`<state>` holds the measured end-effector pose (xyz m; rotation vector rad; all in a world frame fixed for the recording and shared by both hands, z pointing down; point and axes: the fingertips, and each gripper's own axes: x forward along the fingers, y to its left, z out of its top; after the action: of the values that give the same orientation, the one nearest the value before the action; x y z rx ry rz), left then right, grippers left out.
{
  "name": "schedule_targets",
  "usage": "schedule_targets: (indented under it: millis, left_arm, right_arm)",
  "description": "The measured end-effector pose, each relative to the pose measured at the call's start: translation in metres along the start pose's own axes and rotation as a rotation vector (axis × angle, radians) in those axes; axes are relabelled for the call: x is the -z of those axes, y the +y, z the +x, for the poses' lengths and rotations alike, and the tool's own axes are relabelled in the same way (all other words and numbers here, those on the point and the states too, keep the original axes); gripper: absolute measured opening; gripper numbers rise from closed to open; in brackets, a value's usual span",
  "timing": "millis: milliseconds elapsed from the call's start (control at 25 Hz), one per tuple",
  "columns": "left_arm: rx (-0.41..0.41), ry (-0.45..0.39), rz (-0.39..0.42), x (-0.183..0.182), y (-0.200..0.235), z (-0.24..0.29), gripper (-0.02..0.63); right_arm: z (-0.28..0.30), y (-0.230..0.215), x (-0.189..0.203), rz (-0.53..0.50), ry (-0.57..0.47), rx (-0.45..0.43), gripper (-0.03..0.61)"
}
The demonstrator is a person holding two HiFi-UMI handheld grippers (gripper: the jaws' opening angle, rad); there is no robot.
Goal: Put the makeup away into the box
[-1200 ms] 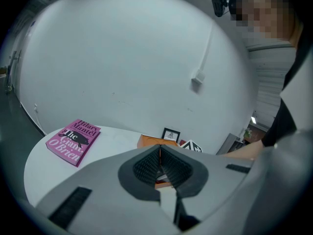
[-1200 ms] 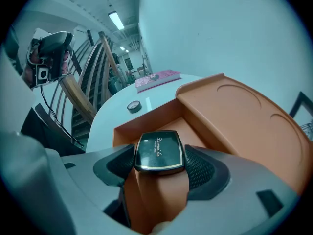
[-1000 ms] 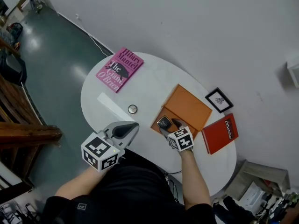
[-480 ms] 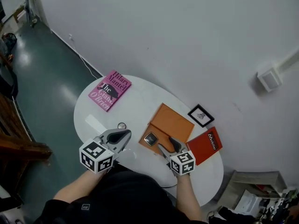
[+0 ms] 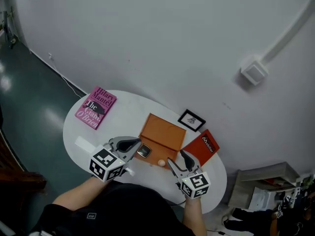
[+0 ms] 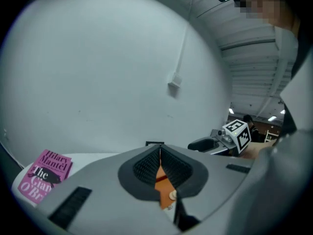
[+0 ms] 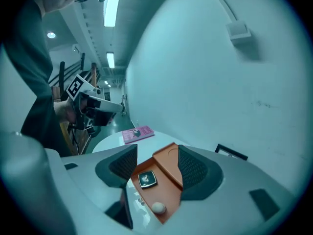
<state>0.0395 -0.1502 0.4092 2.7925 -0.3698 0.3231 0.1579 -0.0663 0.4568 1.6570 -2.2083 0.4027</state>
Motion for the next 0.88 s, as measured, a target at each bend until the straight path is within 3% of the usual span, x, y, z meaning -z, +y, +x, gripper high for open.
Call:
schedule_targets:
  millis: [200, 320, 400, 640, 880]
  left_arm:
    - [0.079, -0.022, 0.104, -0.022, -0.02, 0.012, 0.014]
    - [0.077, -0.026, 0.123, -0.018, -0.023, 0.013, 0.014]
    - [0.06, -0.032, 0.102, -0.013, -0.024, 0.01, 0.014]
    - [-0.037, -0.039, 0.066, -0.002, -0.032, 0.004, 0.014]
    - [-0.132, -0.083, 0.058, -0.02, -0.052, 0.015, 0.014]
  right_arm:
    - [-0.009, 0.025, -0.02, -0.016, -0.048, 0.031, 0.272]
    - [-0.007, 0.036, -0.016, -0.01, -0.052, 0.035, 0.235]
    - [-0.007, 0.037, -0.011, 0.001, -0.054, 0.038, 0.169]
    - [-0.025, 0.017, -0.026, 0.027, -0.168, 0.018, 0.089]
    - [-0.063, -0.001, -0.041, -0.004, -0.238, -0.067, 0.051]
